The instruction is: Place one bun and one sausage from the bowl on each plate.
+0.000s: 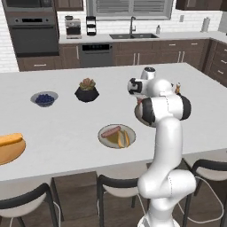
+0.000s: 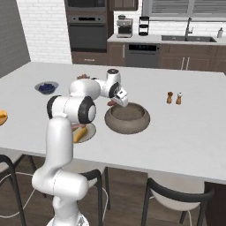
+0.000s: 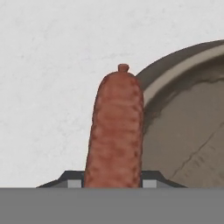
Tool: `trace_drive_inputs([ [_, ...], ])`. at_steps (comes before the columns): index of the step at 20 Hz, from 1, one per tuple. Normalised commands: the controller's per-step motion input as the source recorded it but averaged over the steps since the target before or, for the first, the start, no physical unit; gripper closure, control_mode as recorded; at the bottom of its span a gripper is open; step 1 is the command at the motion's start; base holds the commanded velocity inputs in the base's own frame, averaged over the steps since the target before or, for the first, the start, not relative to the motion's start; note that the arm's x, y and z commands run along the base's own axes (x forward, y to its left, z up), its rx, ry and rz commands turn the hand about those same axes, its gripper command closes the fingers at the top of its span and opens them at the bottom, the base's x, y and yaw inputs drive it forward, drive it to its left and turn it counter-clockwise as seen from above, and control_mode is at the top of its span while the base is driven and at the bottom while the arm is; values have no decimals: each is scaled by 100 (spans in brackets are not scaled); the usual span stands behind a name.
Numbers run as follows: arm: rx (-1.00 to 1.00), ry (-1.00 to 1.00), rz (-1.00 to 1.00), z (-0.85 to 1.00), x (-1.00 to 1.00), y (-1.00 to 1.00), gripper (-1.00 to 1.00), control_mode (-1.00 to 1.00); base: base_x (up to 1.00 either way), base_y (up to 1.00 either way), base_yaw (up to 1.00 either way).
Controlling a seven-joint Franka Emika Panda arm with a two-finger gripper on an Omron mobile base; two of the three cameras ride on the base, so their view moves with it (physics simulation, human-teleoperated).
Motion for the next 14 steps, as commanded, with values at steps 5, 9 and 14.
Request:
trace_drive_inputs([
  [5, 0, 0, 0, 73, -39, 0, 100, -100, 0, 0, 0],
  [9, 0, 0, -1, 48, -96, -19, 100, -100, 0, 0, 0],
  [14, 0, 0, 1, 24, -100, 0, 100, -100, 0, 0, 0],
])
